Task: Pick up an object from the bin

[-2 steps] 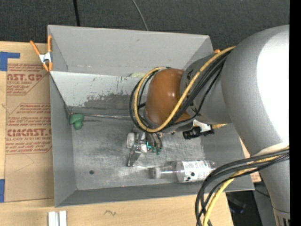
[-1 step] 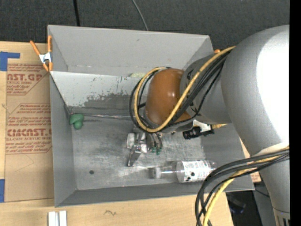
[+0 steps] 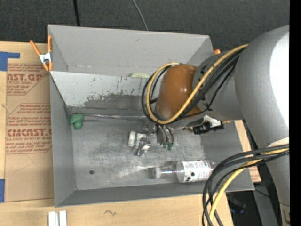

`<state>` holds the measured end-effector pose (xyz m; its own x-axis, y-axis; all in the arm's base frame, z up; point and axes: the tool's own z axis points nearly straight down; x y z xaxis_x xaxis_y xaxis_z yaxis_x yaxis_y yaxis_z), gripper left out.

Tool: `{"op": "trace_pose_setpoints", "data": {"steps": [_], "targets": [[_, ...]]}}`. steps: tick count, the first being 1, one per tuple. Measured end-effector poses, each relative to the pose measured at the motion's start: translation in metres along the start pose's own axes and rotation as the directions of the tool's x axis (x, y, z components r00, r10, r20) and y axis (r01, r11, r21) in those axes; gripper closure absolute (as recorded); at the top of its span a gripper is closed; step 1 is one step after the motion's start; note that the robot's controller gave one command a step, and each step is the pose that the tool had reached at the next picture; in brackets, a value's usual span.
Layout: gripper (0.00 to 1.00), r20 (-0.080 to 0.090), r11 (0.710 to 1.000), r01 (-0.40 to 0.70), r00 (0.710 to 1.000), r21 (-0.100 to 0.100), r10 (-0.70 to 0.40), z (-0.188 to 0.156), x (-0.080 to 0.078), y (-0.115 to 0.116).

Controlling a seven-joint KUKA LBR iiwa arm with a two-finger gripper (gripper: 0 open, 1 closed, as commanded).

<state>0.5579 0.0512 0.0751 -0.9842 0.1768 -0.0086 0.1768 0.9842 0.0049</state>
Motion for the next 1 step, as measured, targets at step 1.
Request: {"op": "trace_pose_setpoints", "data": {"steps": [1], "targets": [[1.00, 0.000, 1.000, 0.000, 1.000, 0.000, 0.000, 0.0000, 0.0000, 0.0000]]}}
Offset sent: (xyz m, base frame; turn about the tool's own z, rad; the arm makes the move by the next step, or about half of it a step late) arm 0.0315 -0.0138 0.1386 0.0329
